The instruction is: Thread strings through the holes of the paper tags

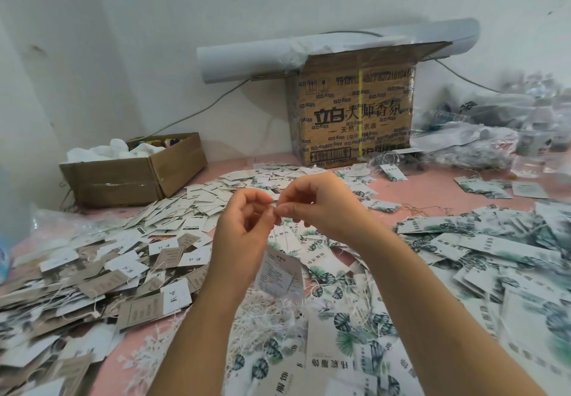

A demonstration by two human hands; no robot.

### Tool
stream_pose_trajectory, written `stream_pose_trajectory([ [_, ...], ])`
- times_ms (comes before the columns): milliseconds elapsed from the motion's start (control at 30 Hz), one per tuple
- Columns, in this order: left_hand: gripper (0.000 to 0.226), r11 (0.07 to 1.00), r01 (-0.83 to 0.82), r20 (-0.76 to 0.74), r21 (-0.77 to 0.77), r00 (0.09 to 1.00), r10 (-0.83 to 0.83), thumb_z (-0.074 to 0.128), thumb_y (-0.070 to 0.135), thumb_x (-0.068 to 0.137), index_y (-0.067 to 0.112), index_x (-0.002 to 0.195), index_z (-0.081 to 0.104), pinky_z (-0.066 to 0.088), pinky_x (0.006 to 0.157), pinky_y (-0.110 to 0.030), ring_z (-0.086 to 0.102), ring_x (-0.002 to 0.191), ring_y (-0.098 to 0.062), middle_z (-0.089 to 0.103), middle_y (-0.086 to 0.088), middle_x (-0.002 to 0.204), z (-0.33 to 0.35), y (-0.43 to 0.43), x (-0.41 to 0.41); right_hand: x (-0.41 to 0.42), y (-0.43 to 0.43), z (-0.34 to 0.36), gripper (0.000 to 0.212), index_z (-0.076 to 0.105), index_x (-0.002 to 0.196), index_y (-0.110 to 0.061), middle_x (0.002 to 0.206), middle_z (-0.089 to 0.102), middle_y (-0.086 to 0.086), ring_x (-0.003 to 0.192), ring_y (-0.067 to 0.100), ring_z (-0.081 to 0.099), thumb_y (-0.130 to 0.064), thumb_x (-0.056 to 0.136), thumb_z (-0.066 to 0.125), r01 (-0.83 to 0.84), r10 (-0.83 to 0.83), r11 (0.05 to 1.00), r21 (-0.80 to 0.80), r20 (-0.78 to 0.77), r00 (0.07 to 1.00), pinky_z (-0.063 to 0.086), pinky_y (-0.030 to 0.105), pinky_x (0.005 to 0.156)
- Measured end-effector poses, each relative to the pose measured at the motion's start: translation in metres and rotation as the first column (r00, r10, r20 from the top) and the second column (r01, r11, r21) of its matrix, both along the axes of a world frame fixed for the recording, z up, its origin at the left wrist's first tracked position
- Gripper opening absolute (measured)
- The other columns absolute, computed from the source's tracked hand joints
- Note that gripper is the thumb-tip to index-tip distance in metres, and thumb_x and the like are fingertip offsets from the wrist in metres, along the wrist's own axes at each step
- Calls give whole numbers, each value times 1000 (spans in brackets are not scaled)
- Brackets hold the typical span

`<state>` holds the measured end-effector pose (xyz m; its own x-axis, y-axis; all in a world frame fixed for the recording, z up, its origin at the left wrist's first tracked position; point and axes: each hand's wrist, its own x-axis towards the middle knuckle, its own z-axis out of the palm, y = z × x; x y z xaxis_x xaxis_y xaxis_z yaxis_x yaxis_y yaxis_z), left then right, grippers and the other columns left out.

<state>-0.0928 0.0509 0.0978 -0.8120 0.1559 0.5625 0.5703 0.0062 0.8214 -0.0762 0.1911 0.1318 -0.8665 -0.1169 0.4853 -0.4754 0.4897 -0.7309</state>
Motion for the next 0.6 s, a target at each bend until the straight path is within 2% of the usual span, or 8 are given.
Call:
stream_pose_trajectory([
  [200, 20, 995, 79, 47, 54, 996, -81, 56, -1, 89, 19, 86, 57, 48, 61, -14, 61, 65, -4, 65, 4, 70, 1, -2, 0, 0, 0, 0, 12, 67, 71, -15, 60, 59, 1, 53, 8, 50, -7, 79, 71, -17, 17, 999, -30, -15, 1000, 46, 21, 54],
  [300, 15, 981, 121, 103, 154, 985, -137, 57, 0, 87, 15, 88, 56, 49, 62, -16, 62, 66, -7, 67, 5, 66, 1, -5, -1, 2, -2, 1, 9, 67, 74, -13, 55, 55, -12, 49, 0, 46, -7, 80, 69, -40, 38, 999, -22, -60, 997, 41, 13, 50],
  [400, 12, 964, 137, 135, 227, 976, -171, 59, 2, 84, 13, 88, 55, 50, 62, -16, 65, 67, -9, 68, 4, 67, 3, -7, -2, 2, -5, 1, 17, 61, 72, -20, 54, 56, -18, 50, -2, 49, -7, 83, 66, -48, 49, 999, 11, -88, 995, 41, 10, 51],
  [600, 12, 960, 122, 147, 253, 976, -163, 57, 1, 86, 13, 87, 57, 49, 67, -21, 65, 70, -8, 69, 5, 68, 5, -6, 0, 3, -7, 1, 18, 58, 73, -20, 55, 57, -20, 50, -2, 48, -7, 86, 63, -44, 45, 999, 9, -98, 994, 39, 10, 50],
])
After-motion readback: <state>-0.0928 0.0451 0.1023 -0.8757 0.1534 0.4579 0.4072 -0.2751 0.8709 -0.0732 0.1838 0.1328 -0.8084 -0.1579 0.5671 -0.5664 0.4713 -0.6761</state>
